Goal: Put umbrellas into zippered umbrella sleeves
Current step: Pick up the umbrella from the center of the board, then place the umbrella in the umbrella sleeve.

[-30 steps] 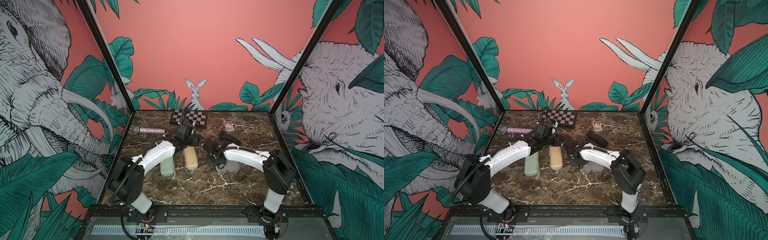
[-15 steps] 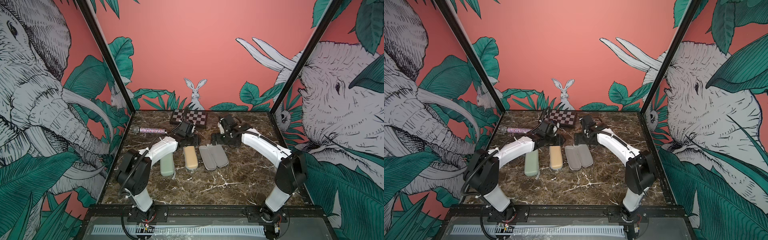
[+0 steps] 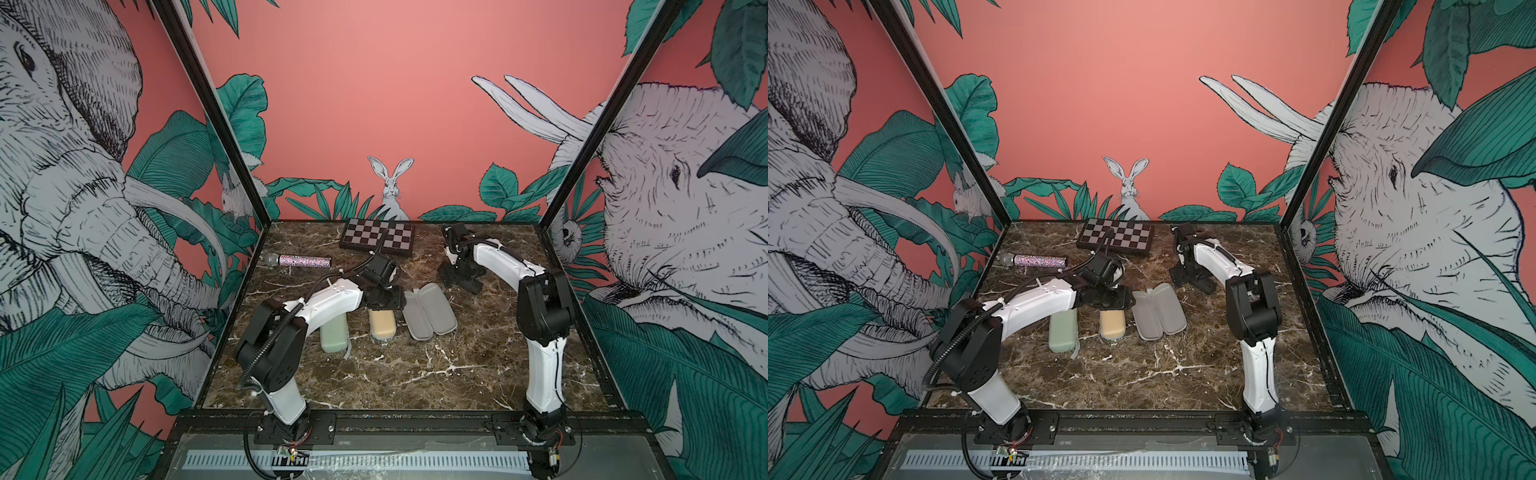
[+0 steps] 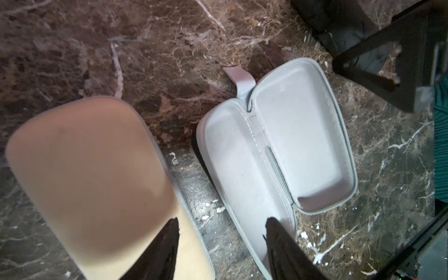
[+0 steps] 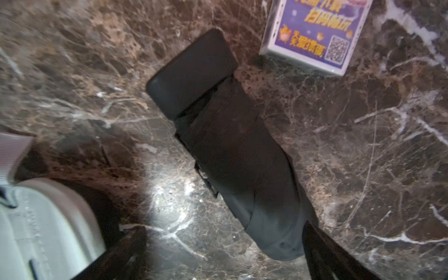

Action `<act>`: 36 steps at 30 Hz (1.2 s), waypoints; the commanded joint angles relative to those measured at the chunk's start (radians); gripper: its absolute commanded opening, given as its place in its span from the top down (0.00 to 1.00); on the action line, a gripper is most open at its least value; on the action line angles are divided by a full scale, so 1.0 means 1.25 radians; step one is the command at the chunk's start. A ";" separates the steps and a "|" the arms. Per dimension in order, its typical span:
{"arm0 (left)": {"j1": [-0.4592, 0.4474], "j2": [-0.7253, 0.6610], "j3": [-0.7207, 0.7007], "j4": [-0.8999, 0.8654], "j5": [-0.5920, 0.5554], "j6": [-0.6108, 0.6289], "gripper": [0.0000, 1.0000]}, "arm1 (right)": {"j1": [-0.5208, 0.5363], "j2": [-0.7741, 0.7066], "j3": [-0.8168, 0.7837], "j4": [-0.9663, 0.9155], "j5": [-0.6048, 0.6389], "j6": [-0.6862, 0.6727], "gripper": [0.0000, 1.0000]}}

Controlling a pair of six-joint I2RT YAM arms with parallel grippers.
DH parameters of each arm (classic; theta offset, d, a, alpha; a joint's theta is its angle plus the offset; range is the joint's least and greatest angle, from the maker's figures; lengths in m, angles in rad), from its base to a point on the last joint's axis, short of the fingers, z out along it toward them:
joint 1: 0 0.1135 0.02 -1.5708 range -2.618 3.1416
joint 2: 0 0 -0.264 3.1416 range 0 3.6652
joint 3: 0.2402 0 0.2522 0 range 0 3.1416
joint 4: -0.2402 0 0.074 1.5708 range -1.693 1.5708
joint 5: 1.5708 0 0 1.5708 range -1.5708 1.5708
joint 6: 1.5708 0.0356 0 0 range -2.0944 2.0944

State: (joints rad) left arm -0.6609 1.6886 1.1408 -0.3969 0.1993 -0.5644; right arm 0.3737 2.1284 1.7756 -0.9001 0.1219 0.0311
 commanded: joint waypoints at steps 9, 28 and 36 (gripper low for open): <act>-0.006 0.068 0.016 0.056 0.055 -0.011 0.49 | -0.038 0.139 0.117 -0.109 -0.087 -0.083 0.08; -0.027 0.096 -0.088 0.298 0.082 -0.164 0.91 | 0.266 -0.377 -0.286 0.163 -0.055 0.435 0.75; -0.088 0.086 -0.174 0.436 0.029 -0.318 0.97 | 0.382 -0.436 -0.389 0.262 -0.035 0.634 0.80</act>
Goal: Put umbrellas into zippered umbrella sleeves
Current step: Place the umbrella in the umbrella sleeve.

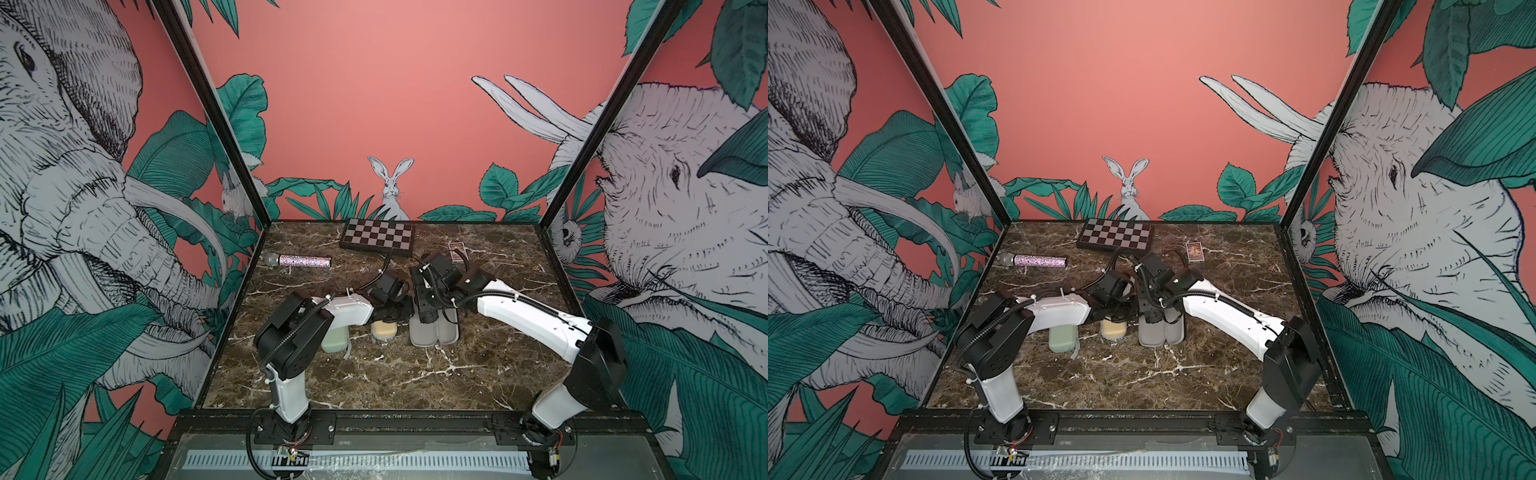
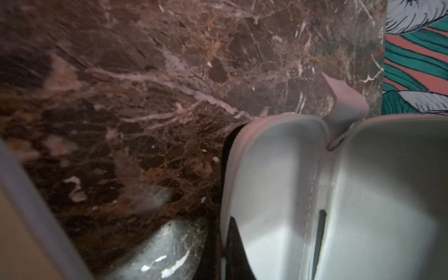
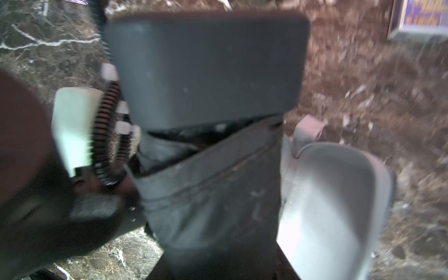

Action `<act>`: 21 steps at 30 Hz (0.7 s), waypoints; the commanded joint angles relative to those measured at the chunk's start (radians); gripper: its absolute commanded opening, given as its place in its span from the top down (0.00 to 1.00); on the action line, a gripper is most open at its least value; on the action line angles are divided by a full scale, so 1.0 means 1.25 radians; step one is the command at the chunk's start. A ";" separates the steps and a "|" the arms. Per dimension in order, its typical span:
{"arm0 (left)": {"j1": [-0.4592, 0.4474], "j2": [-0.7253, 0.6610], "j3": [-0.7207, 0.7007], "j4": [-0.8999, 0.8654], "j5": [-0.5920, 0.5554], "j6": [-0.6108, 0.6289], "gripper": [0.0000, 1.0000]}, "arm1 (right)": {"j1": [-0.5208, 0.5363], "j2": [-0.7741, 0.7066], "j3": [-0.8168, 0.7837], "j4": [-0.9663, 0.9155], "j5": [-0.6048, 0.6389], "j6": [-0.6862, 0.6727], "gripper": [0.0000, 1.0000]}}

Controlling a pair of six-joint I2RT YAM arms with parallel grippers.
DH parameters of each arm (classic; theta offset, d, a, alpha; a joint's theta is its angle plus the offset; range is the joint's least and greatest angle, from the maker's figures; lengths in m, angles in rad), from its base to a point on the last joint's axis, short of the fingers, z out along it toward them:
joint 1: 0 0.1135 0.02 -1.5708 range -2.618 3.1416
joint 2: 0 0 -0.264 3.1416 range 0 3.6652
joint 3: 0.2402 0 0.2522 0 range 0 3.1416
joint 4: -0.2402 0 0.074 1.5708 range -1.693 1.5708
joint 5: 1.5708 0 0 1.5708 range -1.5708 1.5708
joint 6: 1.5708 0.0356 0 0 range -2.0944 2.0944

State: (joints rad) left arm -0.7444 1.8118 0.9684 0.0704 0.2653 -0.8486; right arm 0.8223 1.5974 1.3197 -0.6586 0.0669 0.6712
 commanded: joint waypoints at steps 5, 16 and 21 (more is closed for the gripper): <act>-0.034 -0.032 -0.047 0.068 -0.053 -0.113 0.97 | 0.037 0.054 -0.149 0.124 0.086 0.129 0.81; -0.034 -0.043 -0.089 0.105 -0.060 -0.153 0.98 | 0.014 0.164 -0.164 0.070 0.058 0.054 0.70; -0.035 -0.057 -0.079 0.076 -0.066 -0.128 0.98 | 0.011 0.169 -0.121 0.028 0.006 0.022 0.42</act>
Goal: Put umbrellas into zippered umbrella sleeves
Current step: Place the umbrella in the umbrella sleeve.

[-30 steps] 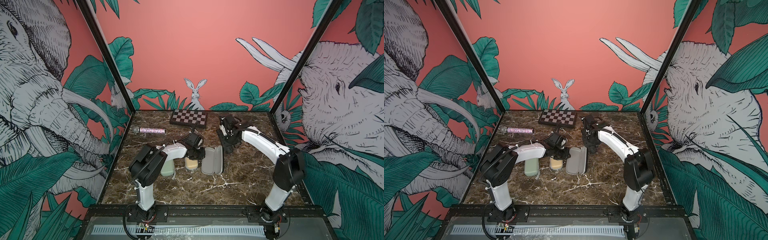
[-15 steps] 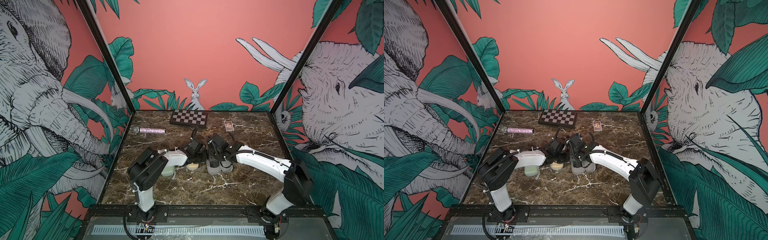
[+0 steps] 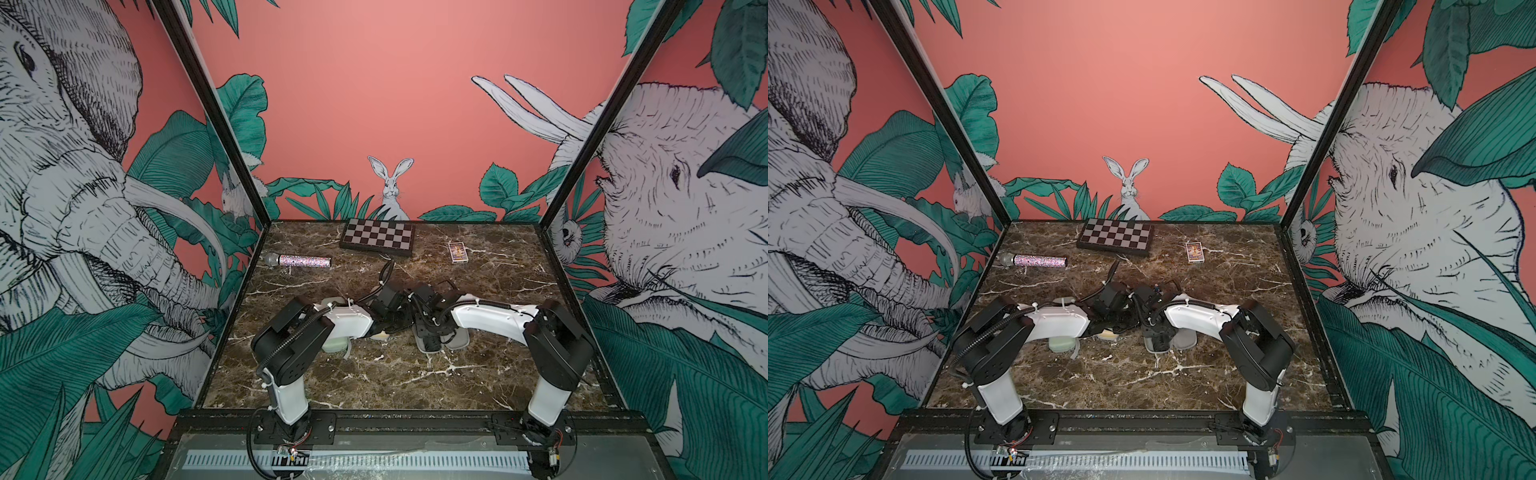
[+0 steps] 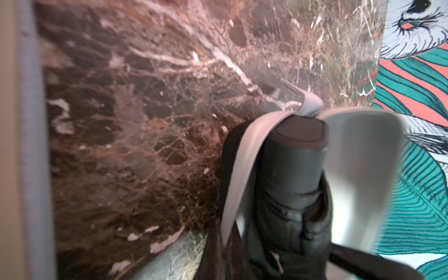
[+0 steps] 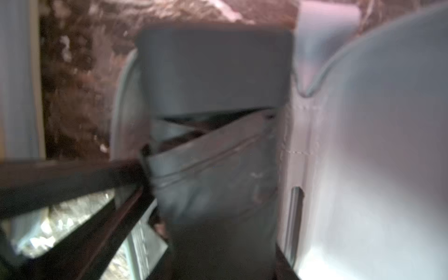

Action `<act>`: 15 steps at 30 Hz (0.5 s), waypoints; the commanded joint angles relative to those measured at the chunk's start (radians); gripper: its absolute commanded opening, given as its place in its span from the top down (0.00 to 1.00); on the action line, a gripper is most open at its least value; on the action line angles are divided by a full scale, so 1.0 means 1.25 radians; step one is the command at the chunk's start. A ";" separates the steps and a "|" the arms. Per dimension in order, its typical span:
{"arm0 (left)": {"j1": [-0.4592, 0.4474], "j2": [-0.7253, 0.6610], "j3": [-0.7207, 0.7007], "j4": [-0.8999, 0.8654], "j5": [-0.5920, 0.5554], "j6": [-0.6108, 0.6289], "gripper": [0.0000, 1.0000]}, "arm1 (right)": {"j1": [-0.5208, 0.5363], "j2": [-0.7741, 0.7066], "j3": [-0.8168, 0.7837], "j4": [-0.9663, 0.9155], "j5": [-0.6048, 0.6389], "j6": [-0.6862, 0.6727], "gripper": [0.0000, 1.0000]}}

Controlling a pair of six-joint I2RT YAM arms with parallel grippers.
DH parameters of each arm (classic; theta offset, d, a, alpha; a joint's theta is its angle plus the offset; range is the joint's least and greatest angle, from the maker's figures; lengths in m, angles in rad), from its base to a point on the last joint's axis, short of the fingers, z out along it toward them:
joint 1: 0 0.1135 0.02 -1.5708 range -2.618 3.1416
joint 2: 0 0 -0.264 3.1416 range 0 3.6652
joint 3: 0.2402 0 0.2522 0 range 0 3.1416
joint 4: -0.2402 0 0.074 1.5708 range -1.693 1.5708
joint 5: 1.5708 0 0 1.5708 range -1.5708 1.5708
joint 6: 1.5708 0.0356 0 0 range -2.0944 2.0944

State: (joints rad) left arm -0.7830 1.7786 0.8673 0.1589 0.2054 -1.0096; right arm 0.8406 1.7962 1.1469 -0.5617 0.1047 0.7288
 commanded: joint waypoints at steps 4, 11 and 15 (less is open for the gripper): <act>-0.003 -0.036 0.000 -0.004 -0.017 0.008 0.97 | -0.021 -0.049 0.058 -0.100 -0.051 -0.043 0.32; -0.003 -0.051 -0.014 -0.013 -0.007 0.011 0.93 | -0.157 -0.261 0.004 -0.142 -0.109 -0.068 0.28; -0.003 -0.044 -0.013 -0.014 -0.002 0.016 0.93 | -0.321 -0.304 -0.146 -0.042 -0.250 -0.083 0.27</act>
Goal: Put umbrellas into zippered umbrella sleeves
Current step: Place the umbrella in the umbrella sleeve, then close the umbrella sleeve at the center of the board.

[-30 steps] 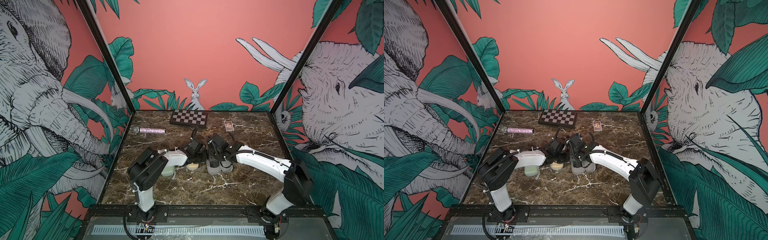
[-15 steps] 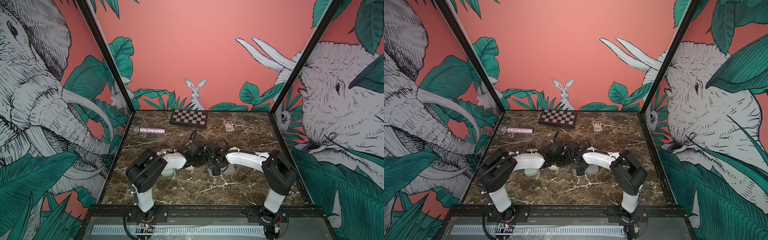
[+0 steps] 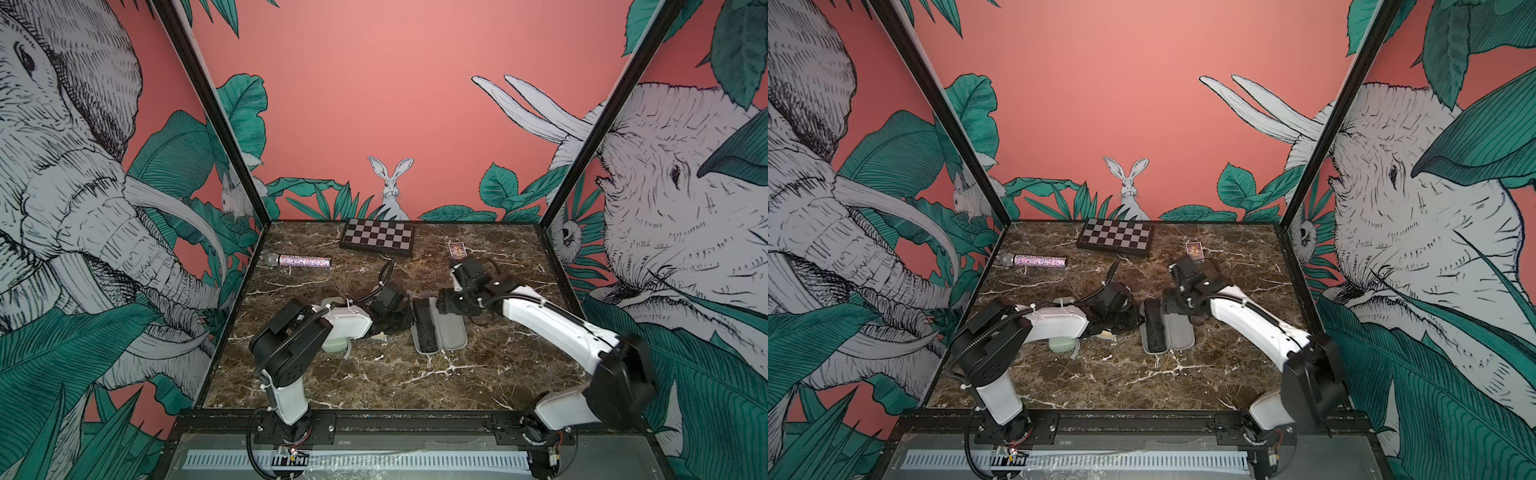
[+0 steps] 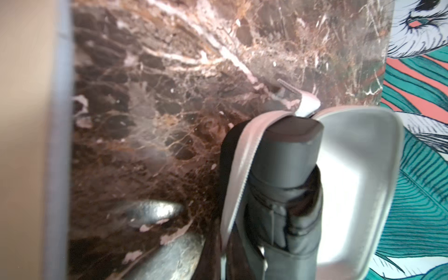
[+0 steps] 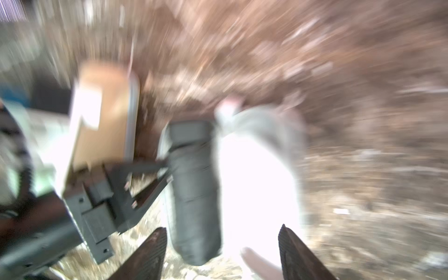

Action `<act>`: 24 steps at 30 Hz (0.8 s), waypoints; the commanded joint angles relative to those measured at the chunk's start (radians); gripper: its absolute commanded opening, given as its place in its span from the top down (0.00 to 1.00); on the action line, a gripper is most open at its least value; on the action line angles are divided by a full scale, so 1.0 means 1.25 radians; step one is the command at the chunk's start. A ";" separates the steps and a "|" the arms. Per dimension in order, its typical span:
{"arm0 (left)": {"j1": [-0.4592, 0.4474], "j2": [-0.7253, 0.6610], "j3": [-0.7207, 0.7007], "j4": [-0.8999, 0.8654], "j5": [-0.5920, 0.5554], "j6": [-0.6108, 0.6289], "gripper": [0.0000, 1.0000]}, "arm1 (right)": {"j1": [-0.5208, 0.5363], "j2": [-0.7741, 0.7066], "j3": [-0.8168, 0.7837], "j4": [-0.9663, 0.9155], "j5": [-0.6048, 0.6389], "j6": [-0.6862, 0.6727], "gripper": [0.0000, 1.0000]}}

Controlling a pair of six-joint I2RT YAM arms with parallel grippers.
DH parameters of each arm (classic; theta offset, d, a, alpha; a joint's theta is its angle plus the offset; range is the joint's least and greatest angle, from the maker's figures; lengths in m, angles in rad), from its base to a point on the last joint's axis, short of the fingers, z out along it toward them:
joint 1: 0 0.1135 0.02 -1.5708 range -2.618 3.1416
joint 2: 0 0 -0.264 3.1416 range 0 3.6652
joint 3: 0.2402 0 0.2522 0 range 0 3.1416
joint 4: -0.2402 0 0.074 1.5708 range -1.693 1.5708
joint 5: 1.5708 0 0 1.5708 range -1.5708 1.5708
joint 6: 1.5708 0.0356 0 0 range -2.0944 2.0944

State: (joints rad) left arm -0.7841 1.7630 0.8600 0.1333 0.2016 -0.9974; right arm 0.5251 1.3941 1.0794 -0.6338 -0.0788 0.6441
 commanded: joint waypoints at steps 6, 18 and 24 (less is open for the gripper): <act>-0.002 -0.029 -0.007 0.000 -0.005 0.008 0.93 | -0.110 0.073 -0.199 0.278 -0.338 0.068 0.26; -0.016 -0.017 0.008 0.026 -0.002 -0.007 0.94 | -0.021 0.104 -0.280 0.623 -0.466 0.297 0.26; -0.013 -0.046 -0.026 0.034 -0.005 -0.006 0.93 | 0.029 0.199 -0.286 0.635 -0.385 0.295 0.27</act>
State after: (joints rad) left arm -0.7891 1.7588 0.8497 0.1165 0.1631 -0.9943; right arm 0.5232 1.5986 0.7193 0.1463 -0.6006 0.9962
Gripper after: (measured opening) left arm 0.070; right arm 0.734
